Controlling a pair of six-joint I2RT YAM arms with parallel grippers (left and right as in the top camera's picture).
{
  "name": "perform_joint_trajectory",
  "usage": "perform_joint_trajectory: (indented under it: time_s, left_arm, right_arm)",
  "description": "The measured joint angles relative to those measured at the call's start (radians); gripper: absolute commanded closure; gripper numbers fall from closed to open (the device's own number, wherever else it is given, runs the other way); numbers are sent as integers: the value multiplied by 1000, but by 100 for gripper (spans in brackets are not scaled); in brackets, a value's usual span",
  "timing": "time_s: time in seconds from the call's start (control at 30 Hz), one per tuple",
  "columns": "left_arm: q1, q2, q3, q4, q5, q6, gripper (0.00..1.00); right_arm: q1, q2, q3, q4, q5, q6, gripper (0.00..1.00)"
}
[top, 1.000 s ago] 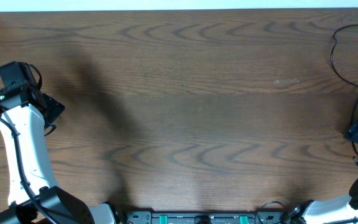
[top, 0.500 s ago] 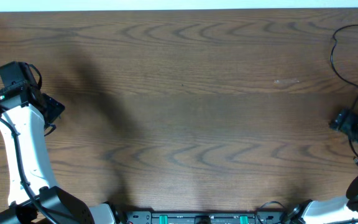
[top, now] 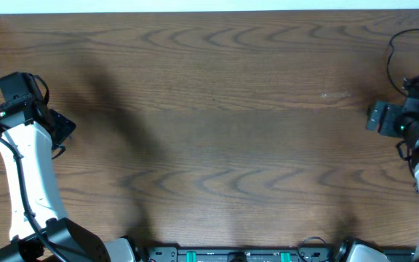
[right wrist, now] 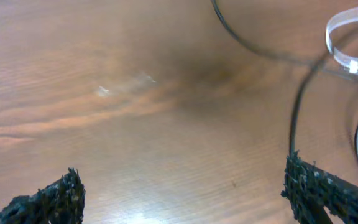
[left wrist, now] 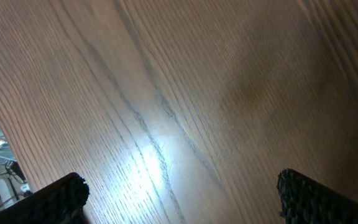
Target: Untangle cables
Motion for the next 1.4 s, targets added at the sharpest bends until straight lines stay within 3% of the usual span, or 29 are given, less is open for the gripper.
perform_joint_trajectory:
  time_s: [0.23,1.4]
  left_arm:
    - [0,0,0,0,0,0,2]
    - [0,0,0,0,0,0,2]
  right_arm:
    - [58,-119,0,1,0,0,1]
    - [58,-117,0,-65,7,0,1]
